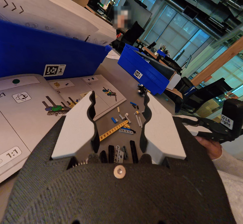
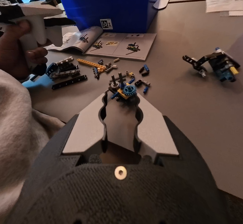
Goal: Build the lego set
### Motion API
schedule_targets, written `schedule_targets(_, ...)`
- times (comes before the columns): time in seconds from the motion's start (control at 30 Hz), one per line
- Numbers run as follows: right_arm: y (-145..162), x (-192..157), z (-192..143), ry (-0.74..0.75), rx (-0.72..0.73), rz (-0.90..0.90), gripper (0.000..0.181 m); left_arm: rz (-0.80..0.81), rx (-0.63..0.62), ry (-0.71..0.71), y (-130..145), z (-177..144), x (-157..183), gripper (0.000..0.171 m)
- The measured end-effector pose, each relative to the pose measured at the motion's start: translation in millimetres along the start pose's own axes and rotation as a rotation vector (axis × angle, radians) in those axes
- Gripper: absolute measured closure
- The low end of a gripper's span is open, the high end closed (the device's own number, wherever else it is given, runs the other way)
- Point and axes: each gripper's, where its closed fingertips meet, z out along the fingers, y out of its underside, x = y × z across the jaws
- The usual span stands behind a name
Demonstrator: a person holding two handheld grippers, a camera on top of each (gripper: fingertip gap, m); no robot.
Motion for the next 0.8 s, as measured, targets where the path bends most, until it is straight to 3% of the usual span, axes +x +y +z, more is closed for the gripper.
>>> schedule_targets(0.33,6.4,4.7,16.6,-0.09,-0.089,-0.094,0.11,-0.009,-0.004,-0.004,1.1,0.5,-1.5,0.098)
schedule_targets(0.47,12.1,4.6,26.5,-0.129,-0.197,-0.222,0.113,-0.009,-0.009,-0.006,2.0,1.0,-1.9,0.098)
schedule_targets(0.6,21.7,4.5,31.2,-0.15,-0.311,-0.336,0.132,-0.005,-0.009,-0.012,1.8,0.7,-2.7,0.098)
schedule_targets(0.8,21.4,4.0,27.2,-0.144,-0.304,-0.301,0.132,-0.013,-0.014,-0.01,3.1,1.4,-3.3,0.098)
